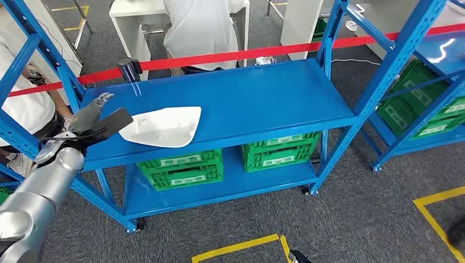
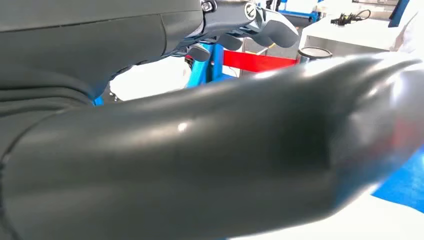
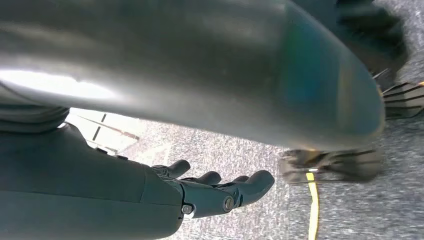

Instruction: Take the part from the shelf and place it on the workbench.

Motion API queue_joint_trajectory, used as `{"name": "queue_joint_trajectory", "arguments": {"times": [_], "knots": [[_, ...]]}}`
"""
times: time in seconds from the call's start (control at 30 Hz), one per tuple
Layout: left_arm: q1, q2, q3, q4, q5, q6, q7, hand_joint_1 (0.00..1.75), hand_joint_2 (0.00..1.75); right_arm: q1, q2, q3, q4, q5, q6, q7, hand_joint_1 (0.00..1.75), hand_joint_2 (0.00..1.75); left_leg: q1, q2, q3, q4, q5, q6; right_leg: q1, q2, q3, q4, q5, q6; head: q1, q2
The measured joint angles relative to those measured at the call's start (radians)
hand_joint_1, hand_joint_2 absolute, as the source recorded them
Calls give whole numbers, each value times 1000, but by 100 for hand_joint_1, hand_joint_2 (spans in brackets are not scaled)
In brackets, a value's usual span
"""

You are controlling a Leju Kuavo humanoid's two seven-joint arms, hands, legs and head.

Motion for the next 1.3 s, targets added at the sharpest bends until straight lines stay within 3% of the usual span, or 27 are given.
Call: {"name": "queue_joint_trajectory", "arguments": {"times": [0.07,0.1,0.17,0.2,0.23,0.27,0.33,0.4,0.47,0.53,0.57,0.6,0.67,0.73,0.87,0.93,1.0,1.03,1.07,1.13,1.2,1.3], "knots": [[1,-2,0,0,0,-2,-1,0,0,2,-1,0,0,0,0,0,0,0,1,-2,20,1,-18,-4,-5,-1,-13,-41,-5,5,1,0],[2,-4,-1,1,-1,-4,-2,0,0,3,-2,0,0,0,1,0,0,0,3,-4,40,2,-36,-9,-11,-2,-22,-90,16,11,1,0],[1,-8,-1,2,-1,-7,-4,0,0,7,-1,0,0,0,1,-2,0,0,3,-7,69,10,-75,-21,-22,-15,-19,-194,160,21,3,0],[0,-10,-1,2,-1,-8,-5,0,0,7,1,0,0,-1,1,-4,0,0,3,-9,80,15,-95,-28,-23,-22,-10,-225,223,17,2,0],[-3,-11,-2,1,-1,-9,-6,0,0,7,2,0,1,-1,1,-5,0,0,3,-10,92,19,-111,-34,-22,-27,-1,-238,261,9,0,0],[-6,-12,-2,-1,0,-10,-8,0,0,5,3,0,1,-1,1,-4,0,0,5,-9,102,26,-121,-40,-19,-30,8,-239,265,-4,-1,0],[-12,-14,-2,-5,9,-25,-22,0,0,1,1,0,1,0,1,-1,0,0,11,-4,100,59,-112,-52,-16,-25,24,-238,257,-23,-3,0],[-8,-16,-2,-6,23,-54,-45,0,0,-4,-2,0,1,2,1,-3,0,0,14,4,38,150,-107,-61,-15,-21,37,-240,249,-36,-4,0],[5,-16,-2,-5,34,-75,-60,0,0,-3,-4,0,1,3,1,-12,0,0,15,8,-55,263,-149,-64,-12,-15,48,-244,237,-43,-6,0],[20,-16,-2,-5,38,-85,-69,0,0,1,-5,0,1,3,1,-16,0,0,13,8,-125,311,-191,-59,-8,-10,64,-246,220,-47,-6,0],[26,-16,-2,-5,40,-90,-77,0,0,3,-5,0,1,3,1,-16,0,0,10,8,-141,292,-182,-53,-6,-8,75,-246,211,-48,-6,0],[30,-16,-2,-5,42,-95,-88,0,0,4,-5,0,1,3,1,-15,0,0,5,8,-142,246,-147,-44,-4,-7,87,-246,201,-49,-6,0],[36,-15,-3,-5,45,-103,-110,0,0,6,-4,0,1,3,1,-15,0,0,-10,7,-122,114,-30,-24,-3,-5,106,-248,184,-48,-6,0],[43,-15,-7,-6,45,-106,-122,0,0,6,-2,0,1,3,1,-19,0,0,-20,3,-104,40,41,-12,-3,-2,116,-251,172,-40,-9,0],[49,-17,-10,-14,46,-109,-127,0,0,5,-2,0,1,3,1,-21,0,0,-12,-1,-82,18,49,-10,2,-1,119,-244,150,-21,-11,0],[50,-20,-11,-18,46,-109,-129,0,0,3,-3,0,1,3,1,-22,0,0,-7,0,-70,8,46,-4,3,-2,68,-155,111,-15,-10,0],[55,-22,-14,-18,46,-109,-129,0,0,2,-4,-1,1,3,0,-21,0,0,-6,-1,-67,10,36,0,2,-3,-20,-21,73,-9,-10,0],[60,-23,-15,-18,46,-110,-130,0,0,3,-5,-1,1,3,0,-21,0,0,-6,-2,-65,14,30,0,2,-3,-54,16,76,-6,-10,0],[65,-24,-16,-18,47,-111,-132,0,0,3,-6,-1,1,4,-1,-21,0,0,-5,-4,-62,19,23,-1,1,-3,-69,17,99,-4,-10,0],[70,-25,-17,-19,50,-113,-137,0,0,3,-7,-1,1,5,-1,-21,0,0,-2,-7,-57,35,6,-7,-3,-4,-45,-87,187,1,-10,0],[71,-27,-22,-20,52,-117,-140,0,0,2,-8,-1,1,8,-2,-25,0,0,-4,-9,-60,56,-12,-17,-5,-4,-7,-192,238,0,-9,0],[77,-31,-35,-20,52,-124,-120,0,131,0,-8,-1,1,12,-2,-32,0,0,-7,-12,-65,66,-21,-31,-3,-3,5,-219,235,-20,-9,0]]}}
